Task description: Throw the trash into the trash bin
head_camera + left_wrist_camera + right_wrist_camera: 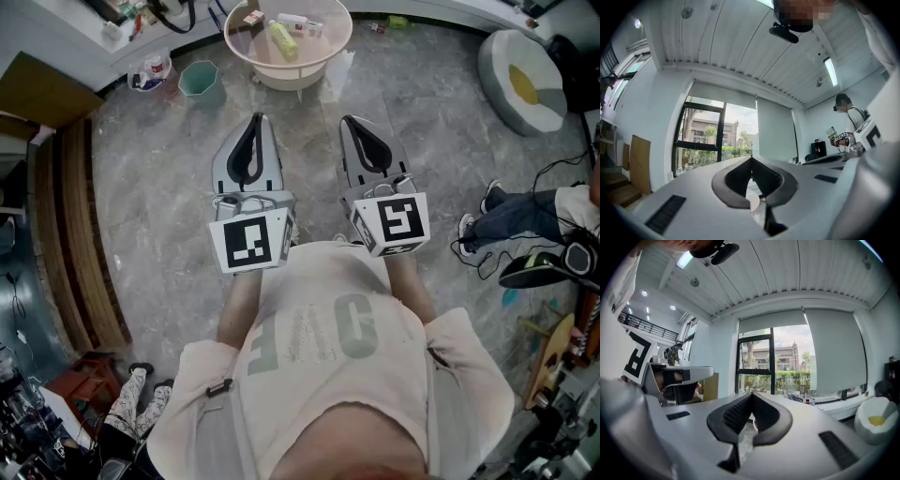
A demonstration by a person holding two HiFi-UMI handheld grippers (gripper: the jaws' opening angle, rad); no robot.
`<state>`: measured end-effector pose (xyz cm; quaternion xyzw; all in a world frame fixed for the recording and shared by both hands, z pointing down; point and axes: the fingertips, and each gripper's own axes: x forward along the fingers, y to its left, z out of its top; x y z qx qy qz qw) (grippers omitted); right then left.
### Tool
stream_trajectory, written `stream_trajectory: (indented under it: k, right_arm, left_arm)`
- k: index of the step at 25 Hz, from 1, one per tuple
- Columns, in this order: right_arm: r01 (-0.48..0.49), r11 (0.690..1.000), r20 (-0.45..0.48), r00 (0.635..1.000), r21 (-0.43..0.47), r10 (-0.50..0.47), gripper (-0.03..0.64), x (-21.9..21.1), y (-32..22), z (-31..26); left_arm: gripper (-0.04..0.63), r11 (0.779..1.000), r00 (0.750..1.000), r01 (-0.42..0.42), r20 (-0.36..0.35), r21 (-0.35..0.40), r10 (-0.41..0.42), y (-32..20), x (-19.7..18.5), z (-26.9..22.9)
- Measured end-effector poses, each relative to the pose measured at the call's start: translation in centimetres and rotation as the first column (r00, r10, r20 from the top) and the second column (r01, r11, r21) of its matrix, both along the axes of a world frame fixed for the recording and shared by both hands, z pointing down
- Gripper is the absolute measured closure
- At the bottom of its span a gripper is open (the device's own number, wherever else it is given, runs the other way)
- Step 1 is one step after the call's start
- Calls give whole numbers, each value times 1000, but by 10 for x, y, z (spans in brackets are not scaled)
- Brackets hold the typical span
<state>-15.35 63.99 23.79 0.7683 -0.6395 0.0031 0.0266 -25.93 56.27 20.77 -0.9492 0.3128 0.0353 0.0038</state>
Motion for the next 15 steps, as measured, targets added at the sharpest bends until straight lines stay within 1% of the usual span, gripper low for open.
stream_trajectory:
  k: [2, 4, 8, 11, 15]
  right_arm:
    - [1, 1000, 12, 1000, -7, -1, 603, -2, -1, 3]
    - [0, 1000, 22, 1000, -12, 0, 603, -3, -2, 5]
    - [-5, 1000, 19, 1000, -14, 5, 603, -7, -6, 5]
    - [3, 1000, 11, 1000, -8, -3, 603, -14, -12, 4]
    - [23, 1000, 41, 999, 15, -24, 603, -21, -21, 3]
  left_arm:
    - [584, 1000, 1000, -13, -20, 23, 13, 0, 0, -2]
    - [584, 1000, 1000, -17, -26, 26, 17, -2, -2, -2]
    - [584, 1000, 1000, -3, -20, 8, 4, -11, -8, 0]
    - [584, 1000, 999, -13, -46, -1, 13, -20, -14, 2]
    - [583, 1000, 999, -18, -51, -11, 17, -35, -21, 6]
